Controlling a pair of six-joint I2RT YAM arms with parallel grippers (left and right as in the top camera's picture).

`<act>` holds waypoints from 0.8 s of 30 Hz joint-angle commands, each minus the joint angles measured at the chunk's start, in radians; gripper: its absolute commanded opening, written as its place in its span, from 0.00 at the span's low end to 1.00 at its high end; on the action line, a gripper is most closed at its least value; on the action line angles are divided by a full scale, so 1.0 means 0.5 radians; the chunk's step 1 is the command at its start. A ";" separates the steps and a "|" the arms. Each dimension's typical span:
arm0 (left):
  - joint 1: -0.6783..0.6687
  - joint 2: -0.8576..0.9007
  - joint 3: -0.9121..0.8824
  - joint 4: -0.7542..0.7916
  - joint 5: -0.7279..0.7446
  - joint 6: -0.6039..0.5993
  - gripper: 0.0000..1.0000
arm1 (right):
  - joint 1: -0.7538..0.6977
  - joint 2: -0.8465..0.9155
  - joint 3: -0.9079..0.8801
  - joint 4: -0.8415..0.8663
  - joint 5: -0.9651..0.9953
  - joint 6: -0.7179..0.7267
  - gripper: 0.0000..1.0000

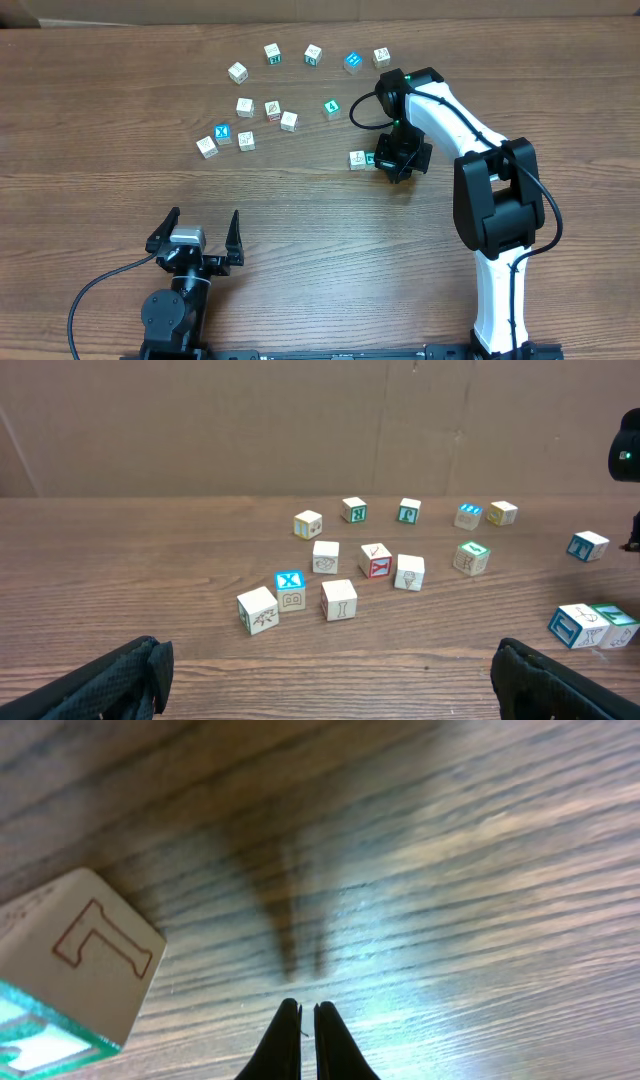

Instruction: Form a horizontal line

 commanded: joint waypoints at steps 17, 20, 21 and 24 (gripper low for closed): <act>-0.008 -0.020 -0.008 0.006 -0.012 0.038 1.00 | 0.157 -0.005 -0.009 0.092 -0.039 -0.150 0.04; -0.008 -0.020 -0.008 0.006 -0.012 0.038 0.99 | 0.157 -0.005 -0.009 0.112 -0.040 -0.150 0.04; -0.008 -0.020 -0.008 0.006 -0.012 0.038 1.00 | 0.157 -0.005 -0.009 0.114 -0.040 -0.150 0.04; -0.008 -0.020 -0.008 0.006 -0.012 0.038 1.00 | 0.157 -0.005 -0.009 0.130 -0.039 -0.150 0.04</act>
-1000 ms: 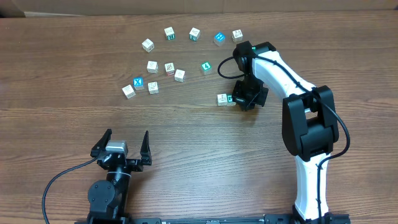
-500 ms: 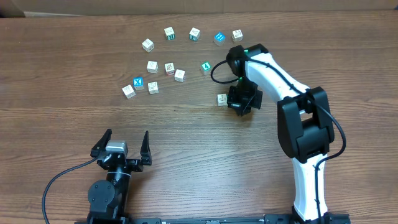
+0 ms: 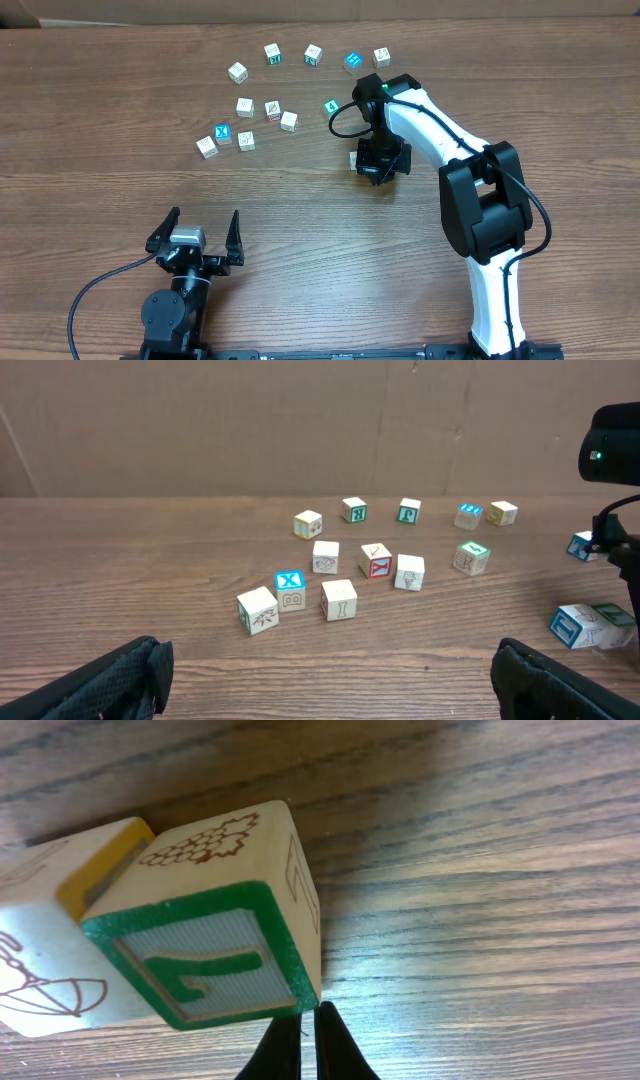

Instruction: Form a horizontal line

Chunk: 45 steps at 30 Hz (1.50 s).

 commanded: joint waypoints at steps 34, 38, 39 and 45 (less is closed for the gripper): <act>-0.008 -0.020 -0.008 0.006 -0.012 0.038 1.00 | -0.042 -0.005 -0.009 -0.001 0.175 0.059 0.05; -0.008 -0.020 -0.008 0.006 -0.012 0.038 1.00 | -0.095 -0.005 -0.009 0.083 0.284 0.127 0.05; -0.008 -0.021 -0.008 0.006 -0.012 0.038 0.99 | -0.110 -0.005 -0.009 0.121 0.283 0.127 0.05; -0.008 -0.020 -0.008 0.006 -0.012 0.038 0.99 | -0.163 -0.005 -0.009 0.446 0.282 0.124 0.06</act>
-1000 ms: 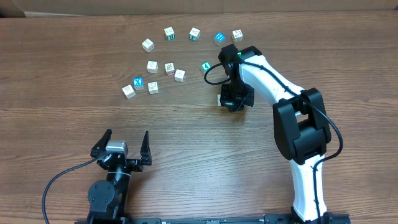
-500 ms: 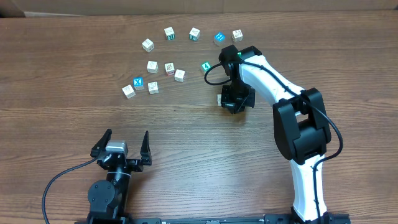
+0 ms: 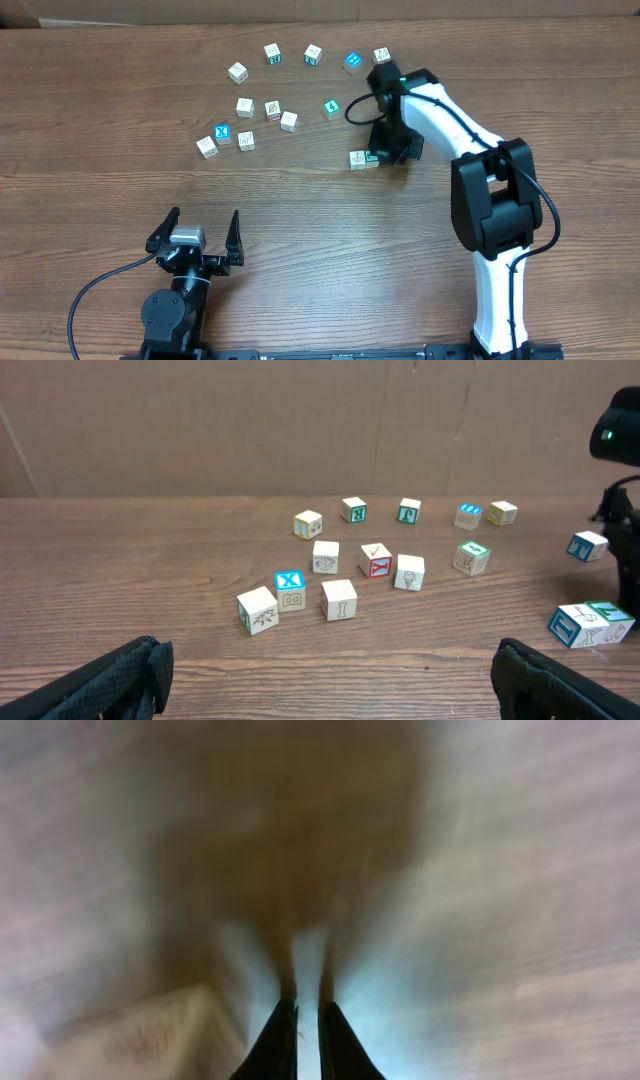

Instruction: Form a horizontal line

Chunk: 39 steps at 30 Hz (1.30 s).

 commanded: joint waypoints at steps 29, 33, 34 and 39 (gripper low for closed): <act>-0.008 -0.020 -0.007 0.006 -0.013 0.038 1.00 | 0.046 -0.005 -0.007 0.386 -0.102 -0.163 0.04; -0.008 -0.020 -0.007 0.006 -0.013 0.038 1.00 | 0.046 -0.005 -0.007 0.354 -0.105 -0.163 0.04; -0.008 -0.020 -0.008 0.006 -0.013 0.038 1.00 | 0.046 -0.005 -0.007 0.350 -0.110 -0.164 0.04; -0.008 -0.020 -0.007 0.006 -0.013 0.038 1.00 | 0.046 -0.005 -0.007 0.374 -0.149 -0.171 0.04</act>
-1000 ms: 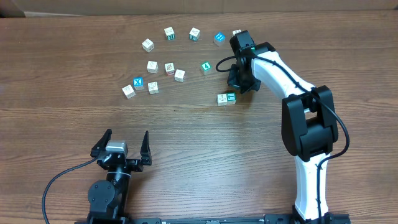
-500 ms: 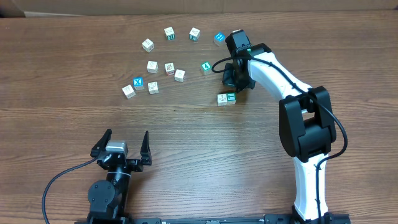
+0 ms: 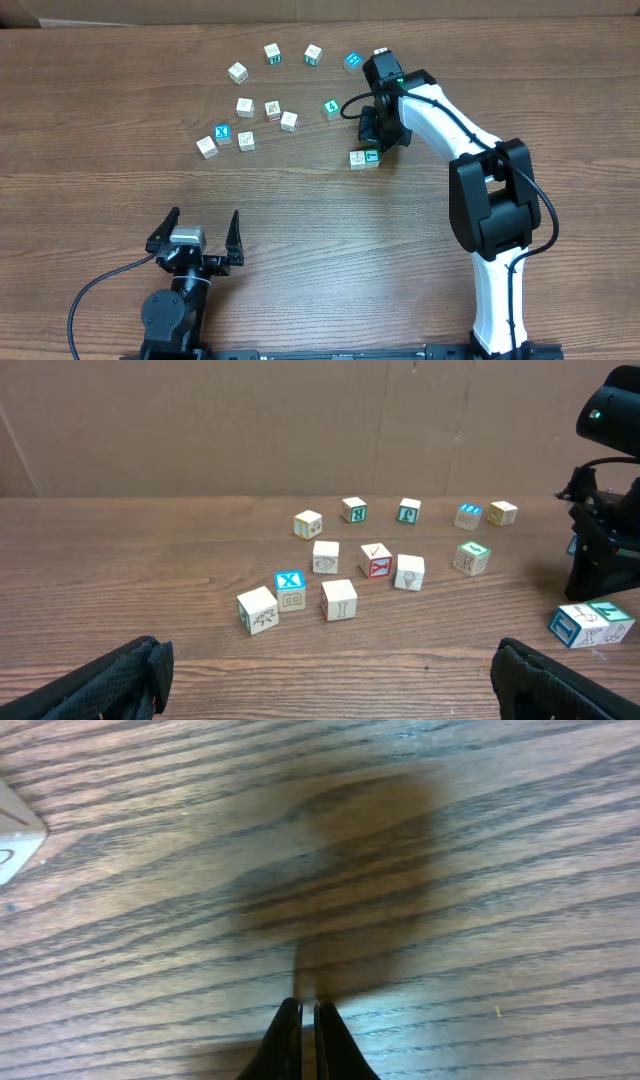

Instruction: Form a horizontal line

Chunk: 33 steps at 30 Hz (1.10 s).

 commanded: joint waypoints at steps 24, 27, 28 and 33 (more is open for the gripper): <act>-0.008 -0.020 -0.008 0.006 -0.012 0.037 1.00 | 0.011 -0.005 -0.005 -0.063 -0.123 -0.016 0.04; -0.008 -0.020 -0.008 0.006 -0.012 0.038 1.00 | 0.011 -0.005 -0.005 -0.053 -0.123 -0.017 0.04; -0.008 -0.020 -0.007 0.006 -0.012 0.038 0.99 | 0.011 -0.005 -0.005 -0.044 -0.124 -0.017 0.04; -0.008 -0.020 -0.008 0.006 -0.012 0.038 1.00 | 0.011 -0.005 -0.005 -0.022 -0.124 -0.016 0.04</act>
